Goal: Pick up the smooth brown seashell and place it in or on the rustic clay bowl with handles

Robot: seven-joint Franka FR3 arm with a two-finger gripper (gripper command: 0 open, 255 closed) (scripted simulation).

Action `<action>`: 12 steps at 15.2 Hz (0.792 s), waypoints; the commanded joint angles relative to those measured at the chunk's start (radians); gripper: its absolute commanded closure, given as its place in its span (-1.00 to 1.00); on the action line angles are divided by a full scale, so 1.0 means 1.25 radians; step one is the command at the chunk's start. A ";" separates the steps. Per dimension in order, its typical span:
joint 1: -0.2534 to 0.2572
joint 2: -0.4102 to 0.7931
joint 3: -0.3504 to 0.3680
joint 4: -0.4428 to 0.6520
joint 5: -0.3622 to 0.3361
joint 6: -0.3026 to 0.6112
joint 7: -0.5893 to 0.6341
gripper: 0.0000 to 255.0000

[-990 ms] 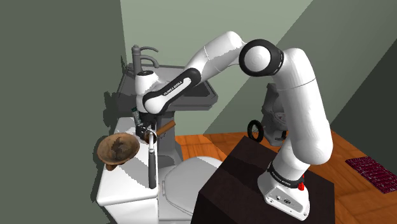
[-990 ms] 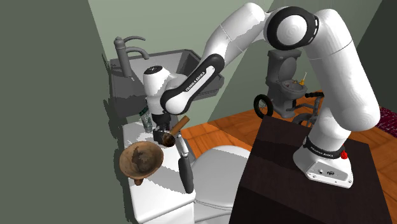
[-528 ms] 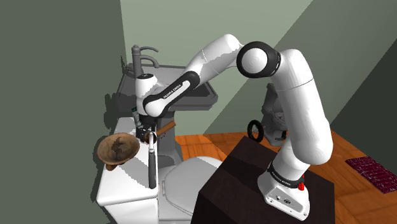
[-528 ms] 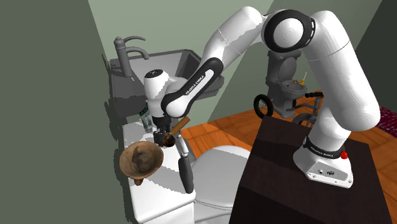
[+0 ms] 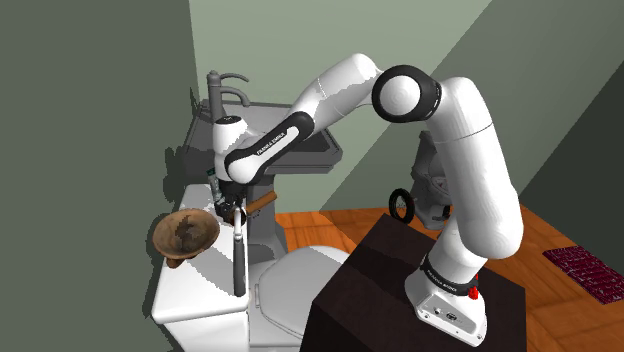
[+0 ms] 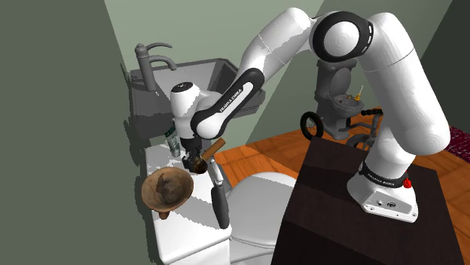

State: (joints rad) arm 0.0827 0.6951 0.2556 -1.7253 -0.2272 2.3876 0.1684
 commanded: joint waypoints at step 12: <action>-0.010 -0.060 0.015 -0.005 0.017 -0.055 -0.010 1.00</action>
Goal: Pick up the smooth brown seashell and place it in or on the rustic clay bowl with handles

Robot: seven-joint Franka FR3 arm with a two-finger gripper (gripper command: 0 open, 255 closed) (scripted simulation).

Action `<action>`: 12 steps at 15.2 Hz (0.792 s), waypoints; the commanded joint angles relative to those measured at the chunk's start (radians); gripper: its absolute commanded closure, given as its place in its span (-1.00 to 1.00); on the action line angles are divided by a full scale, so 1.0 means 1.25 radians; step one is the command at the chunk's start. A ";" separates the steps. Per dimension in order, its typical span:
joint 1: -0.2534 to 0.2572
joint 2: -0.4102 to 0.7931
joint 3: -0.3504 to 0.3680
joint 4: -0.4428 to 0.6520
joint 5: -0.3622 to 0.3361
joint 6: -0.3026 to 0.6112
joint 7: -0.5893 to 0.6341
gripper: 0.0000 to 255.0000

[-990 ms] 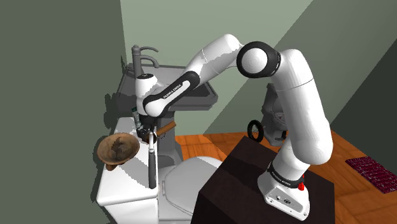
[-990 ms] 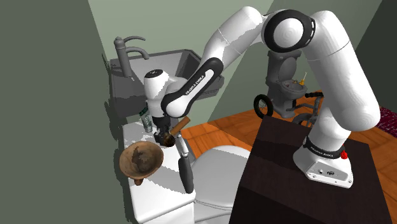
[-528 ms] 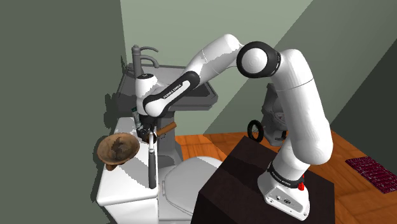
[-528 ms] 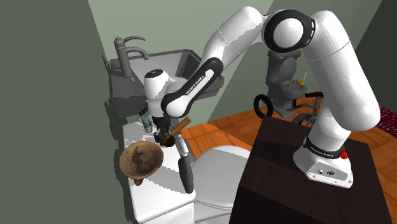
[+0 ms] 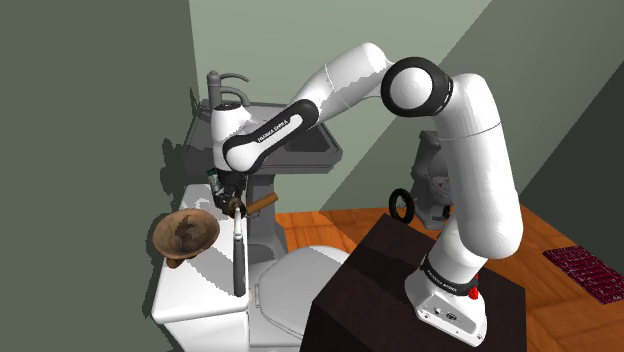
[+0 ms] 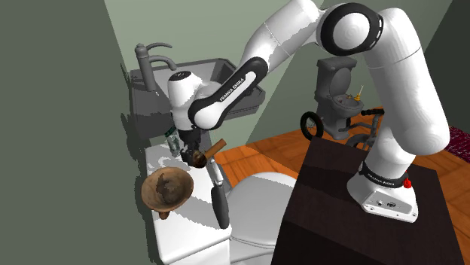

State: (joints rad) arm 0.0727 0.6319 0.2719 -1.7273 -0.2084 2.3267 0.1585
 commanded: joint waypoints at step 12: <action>-0.015 -0.087 0.020 0.013 0.029 -0.098 -0.018 1.00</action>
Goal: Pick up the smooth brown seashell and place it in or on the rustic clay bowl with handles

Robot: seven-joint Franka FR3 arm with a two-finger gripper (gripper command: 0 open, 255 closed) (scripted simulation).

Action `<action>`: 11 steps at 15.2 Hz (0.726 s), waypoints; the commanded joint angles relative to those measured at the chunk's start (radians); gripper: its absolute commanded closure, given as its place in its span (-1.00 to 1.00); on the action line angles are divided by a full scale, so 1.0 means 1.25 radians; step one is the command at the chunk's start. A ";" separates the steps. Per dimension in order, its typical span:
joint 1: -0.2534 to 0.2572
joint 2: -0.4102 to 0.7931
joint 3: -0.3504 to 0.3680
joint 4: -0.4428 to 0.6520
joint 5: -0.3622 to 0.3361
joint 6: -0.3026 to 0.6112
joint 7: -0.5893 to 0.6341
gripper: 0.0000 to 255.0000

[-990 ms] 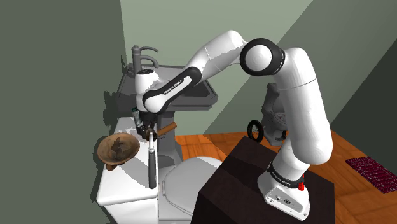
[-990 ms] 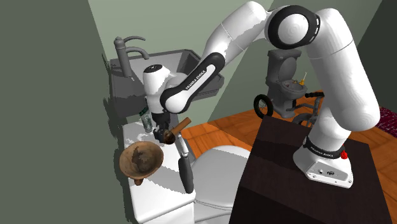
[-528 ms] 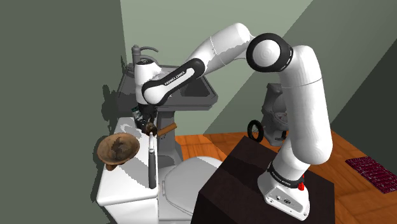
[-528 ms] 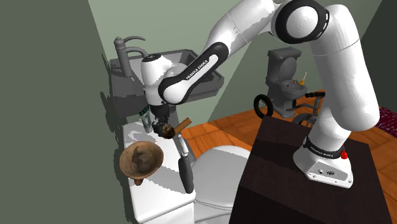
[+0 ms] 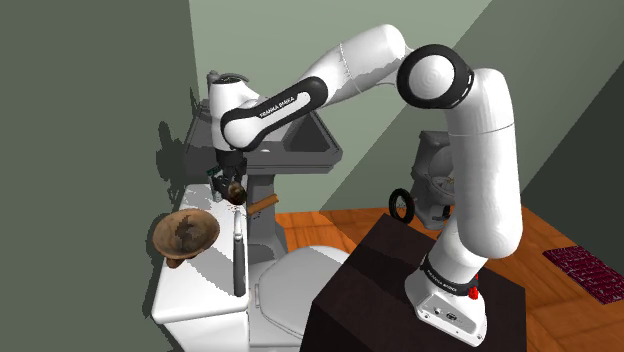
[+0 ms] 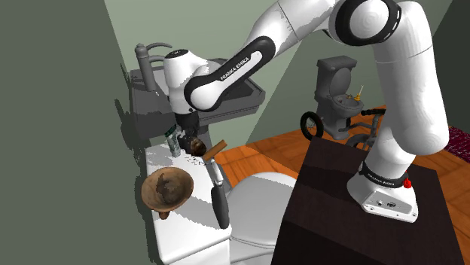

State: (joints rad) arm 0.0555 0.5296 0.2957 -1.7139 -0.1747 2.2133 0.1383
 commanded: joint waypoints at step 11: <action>-0.008 -0.062 0.013 0.040 0.023 -0.099 -0.014 1.00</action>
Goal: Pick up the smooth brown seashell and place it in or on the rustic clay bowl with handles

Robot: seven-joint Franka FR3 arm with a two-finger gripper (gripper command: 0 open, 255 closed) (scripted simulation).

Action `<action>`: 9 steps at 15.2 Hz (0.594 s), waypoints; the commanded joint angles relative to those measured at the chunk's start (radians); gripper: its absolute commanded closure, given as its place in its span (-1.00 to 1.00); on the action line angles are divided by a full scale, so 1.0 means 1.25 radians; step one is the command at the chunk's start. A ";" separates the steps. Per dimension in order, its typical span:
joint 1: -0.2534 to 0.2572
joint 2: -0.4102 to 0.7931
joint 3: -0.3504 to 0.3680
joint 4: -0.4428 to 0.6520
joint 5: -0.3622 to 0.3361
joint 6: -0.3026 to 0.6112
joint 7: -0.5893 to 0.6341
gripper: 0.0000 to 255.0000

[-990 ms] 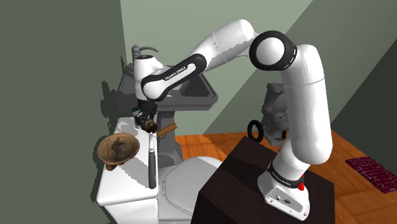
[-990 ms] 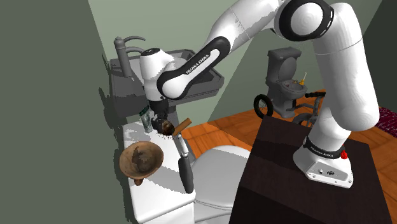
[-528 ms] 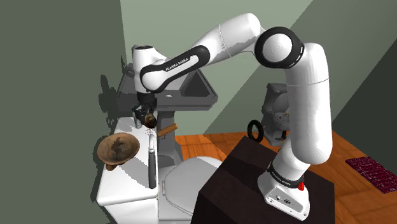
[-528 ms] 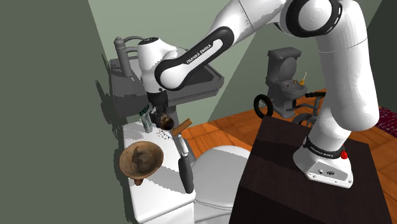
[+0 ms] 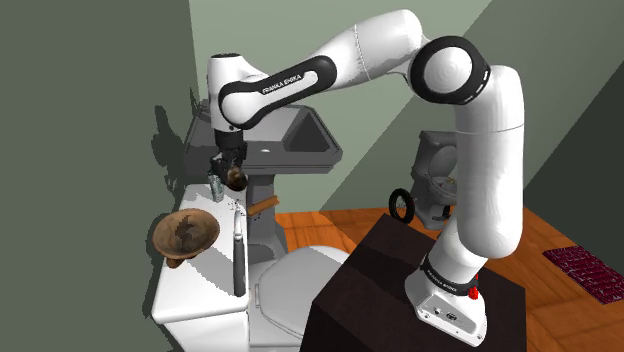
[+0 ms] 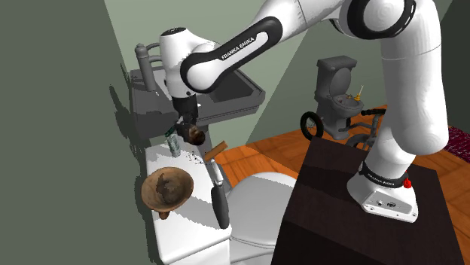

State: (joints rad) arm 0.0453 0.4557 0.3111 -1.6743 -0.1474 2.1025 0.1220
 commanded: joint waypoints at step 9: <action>0.090 0.069 0.016 0.147 -0.023 -0.082 0.093 1.00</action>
State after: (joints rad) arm 0.1412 0.5323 0.3285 -1.5063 -0.1719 2.0068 0.2190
